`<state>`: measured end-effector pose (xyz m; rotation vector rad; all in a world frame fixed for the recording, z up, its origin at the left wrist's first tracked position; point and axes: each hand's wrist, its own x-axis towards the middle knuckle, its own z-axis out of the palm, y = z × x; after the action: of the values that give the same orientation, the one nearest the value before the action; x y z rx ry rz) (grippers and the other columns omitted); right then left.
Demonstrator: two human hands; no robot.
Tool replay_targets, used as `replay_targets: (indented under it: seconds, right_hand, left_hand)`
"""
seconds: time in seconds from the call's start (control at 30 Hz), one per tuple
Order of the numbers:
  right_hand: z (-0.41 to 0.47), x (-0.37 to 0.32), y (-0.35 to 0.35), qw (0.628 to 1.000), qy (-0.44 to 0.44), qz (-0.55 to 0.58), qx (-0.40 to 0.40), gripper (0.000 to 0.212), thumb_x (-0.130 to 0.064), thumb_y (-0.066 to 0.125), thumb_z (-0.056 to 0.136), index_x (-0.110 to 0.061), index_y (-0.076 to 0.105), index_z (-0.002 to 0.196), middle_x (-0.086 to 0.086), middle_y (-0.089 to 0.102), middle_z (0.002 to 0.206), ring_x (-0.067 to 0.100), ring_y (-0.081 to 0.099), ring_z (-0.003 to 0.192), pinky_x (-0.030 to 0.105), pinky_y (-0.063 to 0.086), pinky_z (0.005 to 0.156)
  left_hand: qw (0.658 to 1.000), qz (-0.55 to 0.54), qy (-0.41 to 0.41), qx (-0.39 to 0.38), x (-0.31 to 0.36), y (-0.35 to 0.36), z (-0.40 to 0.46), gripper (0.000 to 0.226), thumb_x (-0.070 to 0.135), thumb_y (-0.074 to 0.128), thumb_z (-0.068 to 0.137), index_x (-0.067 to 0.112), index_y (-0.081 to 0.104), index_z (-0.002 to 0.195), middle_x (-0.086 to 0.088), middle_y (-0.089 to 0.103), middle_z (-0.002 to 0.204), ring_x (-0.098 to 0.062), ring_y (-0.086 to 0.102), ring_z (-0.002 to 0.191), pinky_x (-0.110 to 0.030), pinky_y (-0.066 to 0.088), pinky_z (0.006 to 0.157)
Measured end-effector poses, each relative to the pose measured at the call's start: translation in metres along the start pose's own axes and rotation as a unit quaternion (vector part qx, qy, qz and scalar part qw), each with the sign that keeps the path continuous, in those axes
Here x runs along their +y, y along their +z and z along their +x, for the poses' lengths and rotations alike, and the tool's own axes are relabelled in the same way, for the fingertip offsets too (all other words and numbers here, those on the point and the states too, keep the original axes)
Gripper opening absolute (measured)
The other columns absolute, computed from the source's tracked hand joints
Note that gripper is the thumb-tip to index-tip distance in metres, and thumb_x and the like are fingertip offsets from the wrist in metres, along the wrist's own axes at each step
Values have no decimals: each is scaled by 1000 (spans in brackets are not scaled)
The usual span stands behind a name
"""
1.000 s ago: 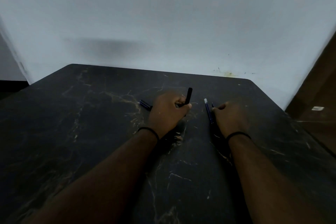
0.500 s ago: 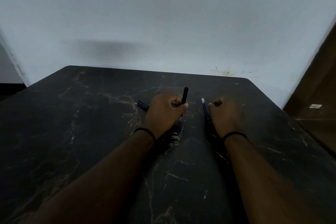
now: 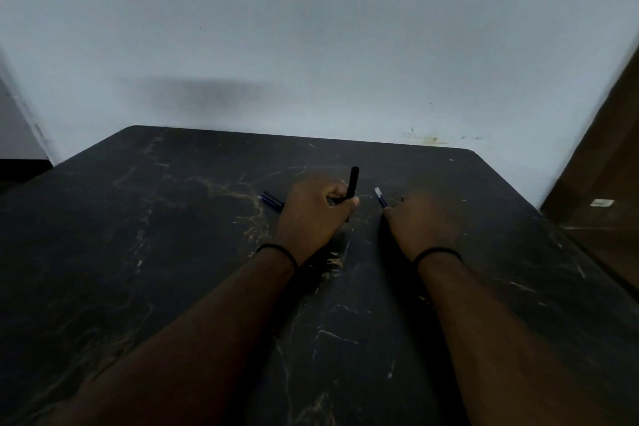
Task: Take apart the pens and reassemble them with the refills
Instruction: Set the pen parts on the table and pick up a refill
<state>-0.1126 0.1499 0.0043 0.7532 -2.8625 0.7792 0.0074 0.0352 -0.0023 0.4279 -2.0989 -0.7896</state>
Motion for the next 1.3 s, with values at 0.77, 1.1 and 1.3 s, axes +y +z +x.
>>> replay_targets:
  seconds: [0.77, 1.1, 1.3]
  right_hand:
    - [-17, -11, -3, 999, -42, -5, 11, 38, -39, 55, 95, -5, 72, 93, 16, 71, 97, 34, 68, 92, 38, 55, 80]
    - [-15, -15, 2, 939, -110, 256, 201, 8, -20, 61, 97, -20, 56, 104, -5, 63, 90, 17, 60, 79, 28, 44, 67]
    - [-19, -20, 0, 902, -159, 356, 184, 29, -8, 52, 99, -18, 69, 120, -3, 72, 101, -2, 63, 87, 16, 50, 77]
  left_hand:
    - [1000, 9, -4, 12, -2, 2, 0, 11, 24, 79, 81, 15, 78, 87, 17, 64, 75, 14, 58, 69, 0, 40, 66]
    - [999, 20, 7, 33, -8, 1, 3, 10, 25, 79, 80, 16, 77, 82, 21, 63, 70, 18, 58, 73, -1, 43, 65]
    - [998, 28, -37, 29, -12, -2, 6, 7, 32, 76, 83, 24, 77, 84, 19, 69, 73, 6, 65, 72, -8, 48, 63]
